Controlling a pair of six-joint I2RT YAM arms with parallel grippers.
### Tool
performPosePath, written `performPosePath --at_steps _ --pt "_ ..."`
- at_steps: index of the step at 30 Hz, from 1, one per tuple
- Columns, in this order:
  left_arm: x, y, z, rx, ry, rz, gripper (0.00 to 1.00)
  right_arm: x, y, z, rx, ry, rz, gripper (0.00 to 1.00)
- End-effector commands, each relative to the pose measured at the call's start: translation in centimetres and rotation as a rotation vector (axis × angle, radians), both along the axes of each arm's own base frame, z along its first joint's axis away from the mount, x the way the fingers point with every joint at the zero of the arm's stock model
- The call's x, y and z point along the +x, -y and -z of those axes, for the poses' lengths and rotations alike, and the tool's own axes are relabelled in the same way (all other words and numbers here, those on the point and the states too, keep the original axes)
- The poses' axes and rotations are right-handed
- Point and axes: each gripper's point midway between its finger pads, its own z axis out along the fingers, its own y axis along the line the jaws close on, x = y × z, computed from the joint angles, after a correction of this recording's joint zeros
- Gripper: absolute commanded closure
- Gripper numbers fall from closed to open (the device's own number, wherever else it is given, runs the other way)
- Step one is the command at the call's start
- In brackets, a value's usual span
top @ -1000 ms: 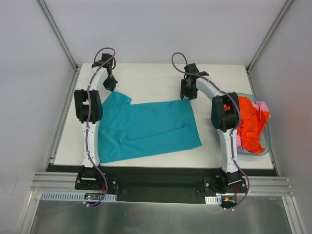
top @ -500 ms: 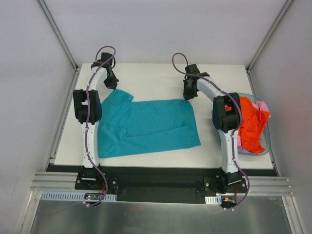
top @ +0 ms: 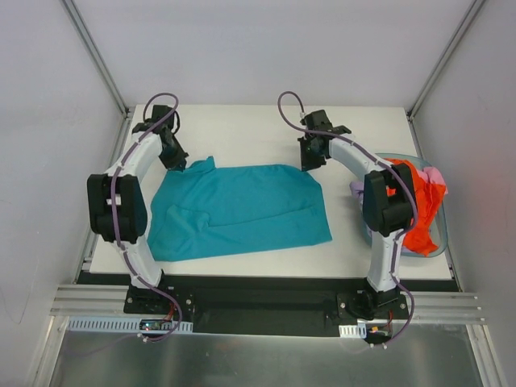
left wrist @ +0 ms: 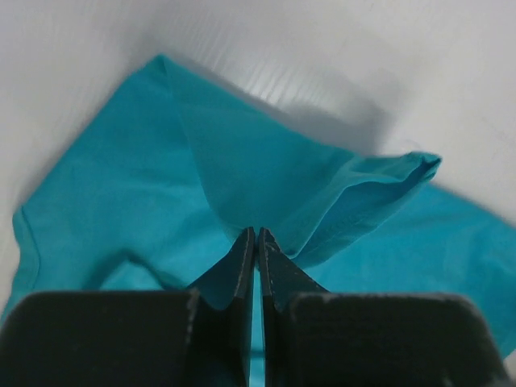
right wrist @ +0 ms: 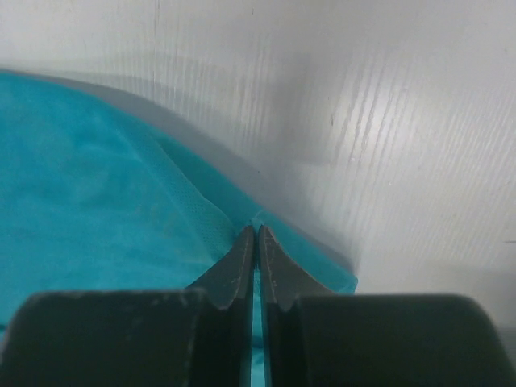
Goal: Fold and stack the t-shirts
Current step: Grap the side of the flattened tshirt furthest away from the robot with both arms, then fold the other side of the tshirt into a rectangle
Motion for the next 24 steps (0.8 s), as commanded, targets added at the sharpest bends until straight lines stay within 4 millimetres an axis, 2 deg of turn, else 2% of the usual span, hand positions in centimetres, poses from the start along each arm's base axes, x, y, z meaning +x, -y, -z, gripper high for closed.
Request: performPosePath --at_steps 1,2,3,5,6,7,8,9,11,12,18,24 --pt "-4.3 0.7 -1.7 -0.013 0.033 -0.034 1.00 -1.3 1.1 -3.2 -0.001 0.060 -0.021 0.96" --pt "-6.1 1.0 -0.6 -0.014 0.000 -0.032 1.00 -1.6 1.1 -3.2 0.000 0.058 -0.024 0.96" --pt "-6.8 1.0 -1.6 -0.007 0.033 -0.034 1.00 -2.2 1.3 -3.3 -0.001 0.052 -0.028 0.96" --pt "-9.1 1.0 -0.8 -0.009 0.007 -0.033 1.00 -2.7 1.8 -3.3 -0.020 0.049 -0.051 0.96" --pt "-9.9 1.2 -1.9 -0.027 0.040 -0.033 1.00 -3.1 2.1 -3.5 -0.032 0.043 -0.057 0.96" --pt "-10.6 1.4 -1.9 -0.042 0.044 -0.034 1.00 -3.4 2.3 -3.5 -0.039 0.040 -0.064 0.96" --pt "-12.0 1.5 -1.1 -0.054 0.020 -0.041 1.00 -3.7 2.2 -3.6 -0.038 0.037 -0.077 0.95" --pt "-12.6 1.5 -1.9 -0.066 0.052 -0.043 1.00 -4.0 2.2 -3.6 -0.037 0.029 -0.087 0.95" --pt "-14.3 1.7 -1.5 -0.085 0.043 -0.058 1.00 -4.6 2.2 -3.8 -0.027 0.019 -0.096 0.95" --pt "-14.9 1.6 -2.3 -0.092 0.076 -0.060 1.00 -4.9 2.3 -3.8 -0.030 0.013 -0.095 0.95" --pt "-18.4 1.9 -2.7 -0.127 0.069 -0.060 1.00 -6.1 3.3 -4.3 -0.062 0.005 -0.093 0.95" --pt "-20.8 2.6 -3.2 -0.175 0.036 -0.055 1.00 -6.9 3.8 -5.0 -0.071 0.013 -0.097 0.94"
